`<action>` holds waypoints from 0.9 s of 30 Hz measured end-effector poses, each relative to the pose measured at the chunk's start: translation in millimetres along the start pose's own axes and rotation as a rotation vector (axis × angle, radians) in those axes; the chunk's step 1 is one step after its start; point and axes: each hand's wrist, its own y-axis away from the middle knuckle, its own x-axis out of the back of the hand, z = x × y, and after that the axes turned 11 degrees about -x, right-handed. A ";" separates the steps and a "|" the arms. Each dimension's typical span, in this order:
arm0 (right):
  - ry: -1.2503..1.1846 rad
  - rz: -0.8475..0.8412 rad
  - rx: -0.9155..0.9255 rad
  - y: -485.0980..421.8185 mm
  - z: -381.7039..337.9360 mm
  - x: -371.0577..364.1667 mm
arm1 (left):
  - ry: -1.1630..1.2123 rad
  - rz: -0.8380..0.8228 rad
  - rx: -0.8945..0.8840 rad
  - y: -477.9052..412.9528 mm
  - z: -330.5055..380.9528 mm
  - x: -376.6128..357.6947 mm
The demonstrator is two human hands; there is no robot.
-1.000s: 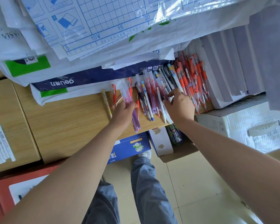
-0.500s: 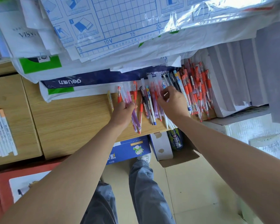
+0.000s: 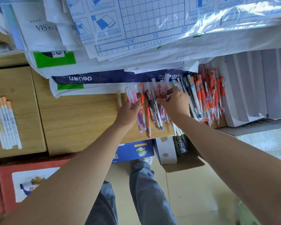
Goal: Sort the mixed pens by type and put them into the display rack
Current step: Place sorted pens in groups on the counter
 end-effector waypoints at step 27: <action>-0.076 -0.536 0.270 48.6 -30.6 5.4 | 0.229 0.016 0.036 11.9 -8.7 33.4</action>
